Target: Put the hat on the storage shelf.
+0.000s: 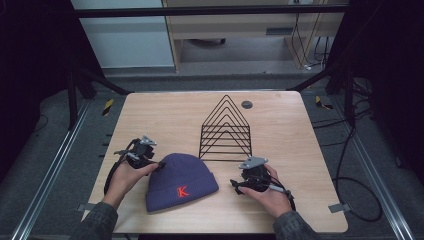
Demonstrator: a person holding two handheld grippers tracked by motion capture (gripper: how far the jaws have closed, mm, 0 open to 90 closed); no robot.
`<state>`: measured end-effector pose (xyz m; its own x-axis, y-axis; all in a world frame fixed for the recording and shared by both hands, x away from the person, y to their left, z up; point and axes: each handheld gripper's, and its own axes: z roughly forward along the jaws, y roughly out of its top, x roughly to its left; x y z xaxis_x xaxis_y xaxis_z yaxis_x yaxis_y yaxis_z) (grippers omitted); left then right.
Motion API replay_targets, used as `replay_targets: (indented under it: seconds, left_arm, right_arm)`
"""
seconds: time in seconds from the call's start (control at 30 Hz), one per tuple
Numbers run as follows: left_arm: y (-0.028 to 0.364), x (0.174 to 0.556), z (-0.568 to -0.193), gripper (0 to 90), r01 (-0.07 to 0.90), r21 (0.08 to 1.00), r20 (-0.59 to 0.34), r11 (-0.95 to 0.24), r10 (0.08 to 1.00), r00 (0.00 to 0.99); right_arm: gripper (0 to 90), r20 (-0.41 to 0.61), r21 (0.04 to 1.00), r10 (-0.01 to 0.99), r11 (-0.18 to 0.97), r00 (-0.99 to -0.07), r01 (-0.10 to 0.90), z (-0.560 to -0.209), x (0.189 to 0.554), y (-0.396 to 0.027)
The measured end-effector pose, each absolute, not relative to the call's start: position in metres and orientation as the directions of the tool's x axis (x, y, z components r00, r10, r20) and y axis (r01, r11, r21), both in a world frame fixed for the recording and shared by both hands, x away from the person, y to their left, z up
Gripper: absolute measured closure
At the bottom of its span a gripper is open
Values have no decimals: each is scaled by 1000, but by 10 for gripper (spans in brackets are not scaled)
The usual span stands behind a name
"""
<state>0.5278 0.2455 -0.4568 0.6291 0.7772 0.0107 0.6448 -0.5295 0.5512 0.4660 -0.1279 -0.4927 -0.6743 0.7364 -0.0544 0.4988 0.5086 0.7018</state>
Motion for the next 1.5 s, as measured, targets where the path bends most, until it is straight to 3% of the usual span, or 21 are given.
replay_targets:
  seconds: [0.33,0.6,0.7,1.03,1.27,1.5]
  left_arm:
    - [239,534,-469,475,675,511,-27,-532,775,631]
    - [236,533,-469,708,684,506,-54,-525,772,633]
    - [237,531,-469,758,682,512,-58,-522,771,634]
    - [237,512,-452,797,612,584,12,-533,759,651]
    - [231,484,-421,801,496,672,94,-550,727,680]
    - [221,464,-395,804,410,703,151,-581,685,712]
  right_arm:
    - [217,-56,698,728,518,-683,495,-493,465,-126]
    - [211,-59,704,728,516,-683,488,-492,465,-126]
    - [208,-59,706,726,516,-685,485,-491,465,-126]
    - [200,-59,710,736,506,-675,489,-491,466,-128]
    - [194,-66,711,735,509,-675,484,-491,466,-129]
    - [191,-68,711,732,512,-678,482,-490,465,-128]
